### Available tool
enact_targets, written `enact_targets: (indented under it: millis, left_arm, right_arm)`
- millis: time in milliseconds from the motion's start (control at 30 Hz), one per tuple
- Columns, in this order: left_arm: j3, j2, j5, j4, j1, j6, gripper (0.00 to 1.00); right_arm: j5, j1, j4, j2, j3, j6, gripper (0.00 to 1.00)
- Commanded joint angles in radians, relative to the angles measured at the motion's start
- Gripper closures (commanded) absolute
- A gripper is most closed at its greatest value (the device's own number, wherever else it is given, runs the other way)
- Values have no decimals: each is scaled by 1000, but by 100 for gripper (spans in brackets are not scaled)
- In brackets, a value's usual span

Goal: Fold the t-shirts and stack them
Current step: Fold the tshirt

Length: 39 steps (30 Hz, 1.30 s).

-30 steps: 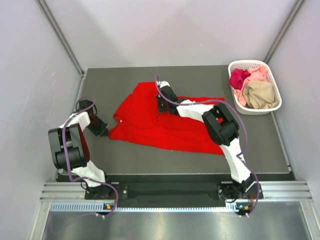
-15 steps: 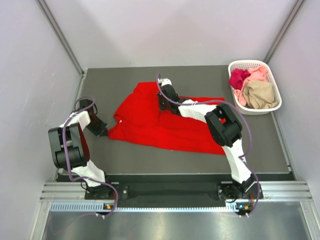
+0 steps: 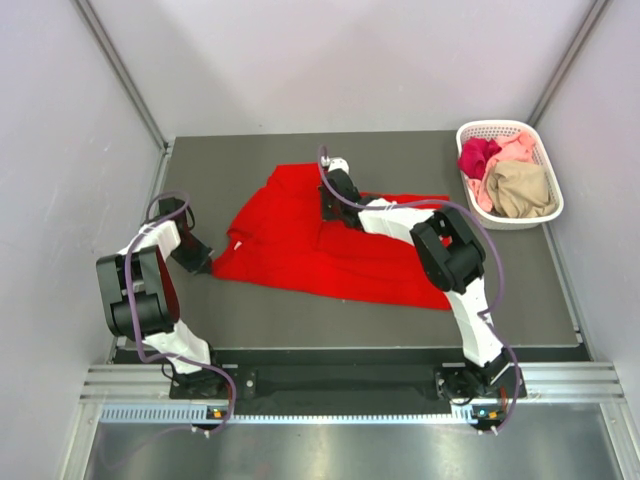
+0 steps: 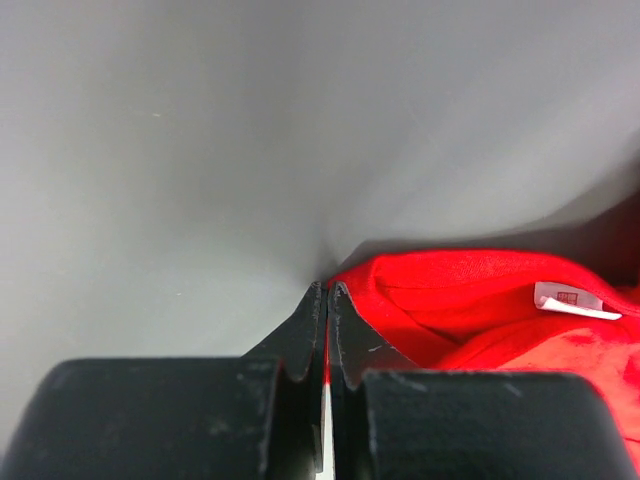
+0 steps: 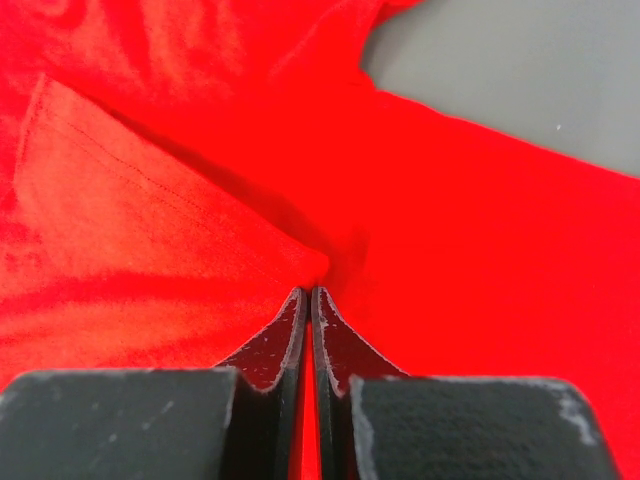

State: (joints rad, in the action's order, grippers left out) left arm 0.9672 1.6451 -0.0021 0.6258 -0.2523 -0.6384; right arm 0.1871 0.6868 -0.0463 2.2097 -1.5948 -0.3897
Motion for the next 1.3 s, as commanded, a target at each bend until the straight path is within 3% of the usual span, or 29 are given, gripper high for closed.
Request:
enact_targets:
  millis: [0,67,100,167,267,333,400,467,633,700,833,1267]
  left_arm:
    - [13,15,-128,63,-10,2,99]
    - [42,18,-128,87,-8,2,87]
    - [56,15,-130,97,-8,2,74]
    - [114,4,-157,118,-10,8,63]
    - [210,-2,-138,114,-7,40,63]
    - [269,-7,-49,45,8,69,62]
    - [289,-5,141,-42,40,147,60]
    - [361,33,207,-95,119,213,60]
    - [615,212,188,-75,315,367,60]
    - [660,257,203,-90,340,391,60]
    - [725,366,315,-147,350,388,61]
    - [783,548,251,-229,369,424,61]
  right_arm:
    - [8,-13,14,-59,10,-43,100]
    - [-8,-13,14,-56,6,-47,99]
    - [-21,-13,14,-54,3,-51,98]
    - [-50,-13,16,-50,-4,-51,96]
    - [-75,-12,5,-48,-10,-54,91]
    - [-80,-13,2,-59,-5,-49,88]
    - [-83,-13,5,-71,9,-40,84]
    - [-87,-16,3,-81,10,-34,82]
    - [-112,-27,25,-113,53,-34,76]
    - [-135,-29,40,-128,85,-28,71]
    - [-114,-35,59,-157,102,-23,69]
    - [-143,-41,89,-108,46,-46,61]
